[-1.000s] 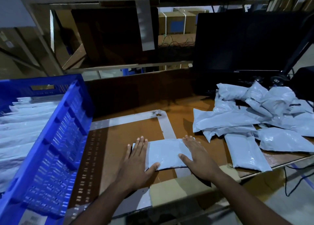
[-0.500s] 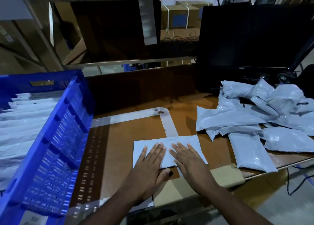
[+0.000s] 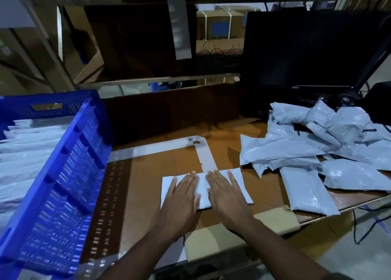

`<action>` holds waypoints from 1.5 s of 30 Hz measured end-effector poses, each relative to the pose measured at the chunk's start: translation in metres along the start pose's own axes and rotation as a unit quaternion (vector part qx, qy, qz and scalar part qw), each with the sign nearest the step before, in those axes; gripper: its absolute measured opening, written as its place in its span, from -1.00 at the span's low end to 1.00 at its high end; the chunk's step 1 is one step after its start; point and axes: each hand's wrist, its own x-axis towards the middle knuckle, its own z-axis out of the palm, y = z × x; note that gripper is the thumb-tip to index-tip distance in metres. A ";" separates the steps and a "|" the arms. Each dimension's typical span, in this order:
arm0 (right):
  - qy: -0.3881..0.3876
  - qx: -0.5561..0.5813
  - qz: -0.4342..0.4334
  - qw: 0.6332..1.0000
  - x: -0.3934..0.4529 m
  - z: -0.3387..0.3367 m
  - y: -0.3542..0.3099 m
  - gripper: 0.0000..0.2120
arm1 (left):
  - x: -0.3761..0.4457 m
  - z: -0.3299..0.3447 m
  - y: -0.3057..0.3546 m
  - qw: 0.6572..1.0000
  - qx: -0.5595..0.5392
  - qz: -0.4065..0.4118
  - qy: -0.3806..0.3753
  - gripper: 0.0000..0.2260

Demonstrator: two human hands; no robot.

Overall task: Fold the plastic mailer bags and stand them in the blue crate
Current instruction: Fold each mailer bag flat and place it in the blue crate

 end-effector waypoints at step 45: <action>0.068 0.271 0.103 0.955 -0.026 -0.071 0.035 -0.49 | -0.029 -0.064 -0.046 0.964 -0.184 -0.099 0.167 -0.58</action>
